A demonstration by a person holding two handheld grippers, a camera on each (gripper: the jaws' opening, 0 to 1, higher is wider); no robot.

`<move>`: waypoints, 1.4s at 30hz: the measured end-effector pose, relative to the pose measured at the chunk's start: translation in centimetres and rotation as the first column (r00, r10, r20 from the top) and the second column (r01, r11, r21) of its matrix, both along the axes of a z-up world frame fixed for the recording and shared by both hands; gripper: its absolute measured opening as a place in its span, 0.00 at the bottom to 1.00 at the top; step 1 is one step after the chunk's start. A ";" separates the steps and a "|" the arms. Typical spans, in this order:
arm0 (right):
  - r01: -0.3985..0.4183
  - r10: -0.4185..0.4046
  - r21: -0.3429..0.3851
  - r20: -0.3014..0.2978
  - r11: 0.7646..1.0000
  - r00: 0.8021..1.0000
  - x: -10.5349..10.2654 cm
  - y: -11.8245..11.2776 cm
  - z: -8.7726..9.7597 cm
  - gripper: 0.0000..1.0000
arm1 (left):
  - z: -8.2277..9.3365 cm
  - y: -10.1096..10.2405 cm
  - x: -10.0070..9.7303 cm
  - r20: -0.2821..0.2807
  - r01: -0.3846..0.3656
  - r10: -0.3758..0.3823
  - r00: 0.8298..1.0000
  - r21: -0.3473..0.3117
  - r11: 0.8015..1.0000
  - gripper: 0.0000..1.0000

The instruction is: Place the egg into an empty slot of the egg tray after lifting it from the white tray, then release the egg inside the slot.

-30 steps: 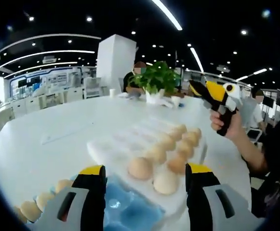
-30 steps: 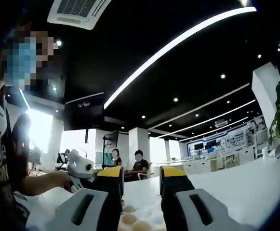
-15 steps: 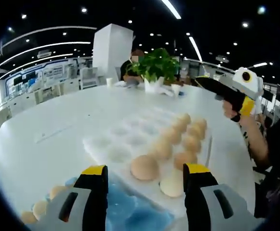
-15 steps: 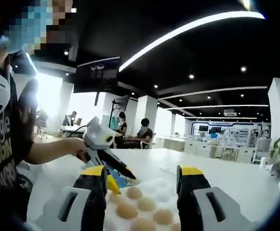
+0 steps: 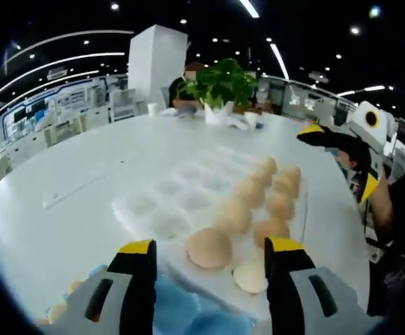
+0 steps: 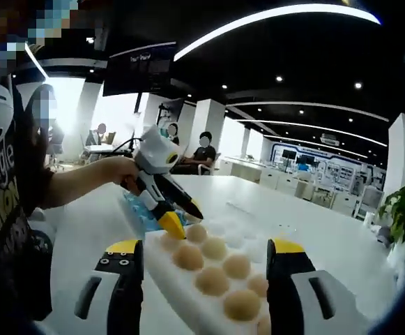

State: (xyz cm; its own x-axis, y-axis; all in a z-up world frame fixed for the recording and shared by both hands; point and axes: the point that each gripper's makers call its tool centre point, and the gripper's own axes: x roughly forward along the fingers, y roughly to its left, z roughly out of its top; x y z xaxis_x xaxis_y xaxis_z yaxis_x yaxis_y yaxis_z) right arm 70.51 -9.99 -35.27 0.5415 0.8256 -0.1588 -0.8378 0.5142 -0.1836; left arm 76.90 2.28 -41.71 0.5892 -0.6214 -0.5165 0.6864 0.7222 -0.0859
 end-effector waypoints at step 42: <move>0.173 -0.189 -0.155 -0.093 0.973 0.978 -0.5 -5.2 -5.4 0.78 | -0.8 -2.7 1.6 -0.118 0.043 -0.024 0.993 0.160 0.986 0.27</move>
State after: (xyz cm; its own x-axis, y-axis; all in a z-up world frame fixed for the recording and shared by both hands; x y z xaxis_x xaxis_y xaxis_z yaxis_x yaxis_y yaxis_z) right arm 70.06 -15.17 -40.63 0.6531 0.6795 -0.3342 -0.7521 0.6334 -0.1821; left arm 78.47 -0.42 -42.53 0.5001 -0.5420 -0.6753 0.7025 0.7100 -0.0496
